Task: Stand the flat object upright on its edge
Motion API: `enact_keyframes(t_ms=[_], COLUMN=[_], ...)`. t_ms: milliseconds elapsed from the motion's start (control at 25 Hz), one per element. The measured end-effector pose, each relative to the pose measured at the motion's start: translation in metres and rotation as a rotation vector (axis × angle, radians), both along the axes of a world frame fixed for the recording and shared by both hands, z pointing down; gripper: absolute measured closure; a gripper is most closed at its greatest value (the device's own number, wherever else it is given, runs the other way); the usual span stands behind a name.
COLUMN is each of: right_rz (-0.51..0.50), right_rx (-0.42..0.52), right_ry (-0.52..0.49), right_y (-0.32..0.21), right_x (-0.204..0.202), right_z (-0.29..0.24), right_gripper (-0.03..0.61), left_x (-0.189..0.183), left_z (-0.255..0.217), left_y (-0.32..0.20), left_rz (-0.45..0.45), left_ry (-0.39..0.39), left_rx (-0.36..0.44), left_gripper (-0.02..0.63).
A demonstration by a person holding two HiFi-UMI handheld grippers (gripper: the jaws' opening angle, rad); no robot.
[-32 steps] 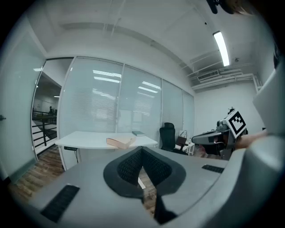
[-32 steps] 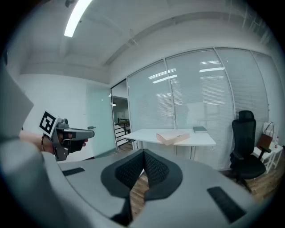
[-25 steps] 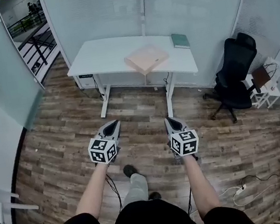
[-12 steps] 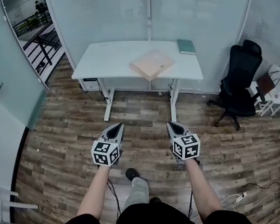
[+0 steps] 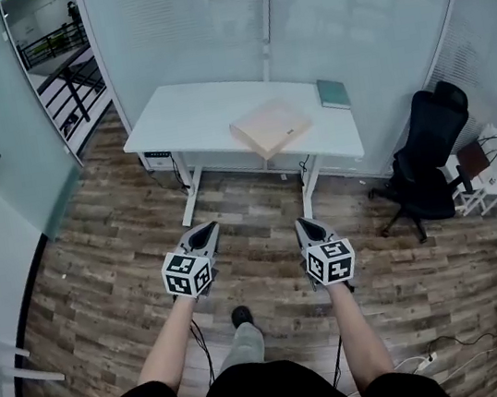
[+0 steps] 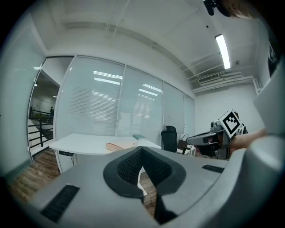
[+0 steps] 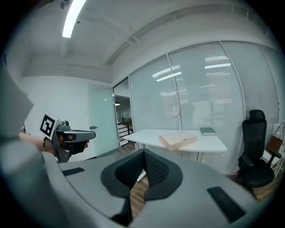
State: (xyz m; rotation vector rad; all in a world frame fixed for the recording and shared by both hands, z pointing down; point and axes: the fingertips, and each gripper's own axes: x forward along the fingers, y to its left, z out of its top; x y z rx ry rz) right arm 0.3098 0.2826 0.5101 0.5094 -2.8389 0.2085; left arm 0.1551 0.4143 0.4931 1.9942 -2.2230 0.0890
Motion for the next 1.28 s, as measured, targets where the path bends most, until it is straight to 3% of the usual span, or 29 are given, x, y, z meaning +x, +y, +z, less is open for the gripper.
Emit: enact_keyframes(t_ms=[760,1280], right_rz=[-0.018,0.021], right_rx=[-0.004,0.005], right_ry=[0.012,-0.021], right_y=[-0.110,-0.172], right_x=[-0.155,-0.259], right_z=[-0.007,-0.014], right_gripper=[0.558,0.558], left_x=[-0.156,-0.265], left_z=[-0.008,-0.010], left_y=[-0.107,-0.164], left_rz=[-0.018,0.007], left_ry=[0.008,-0.012], left_rx=[-0.001,-0.016], left_gripper=[0.594,0.594])
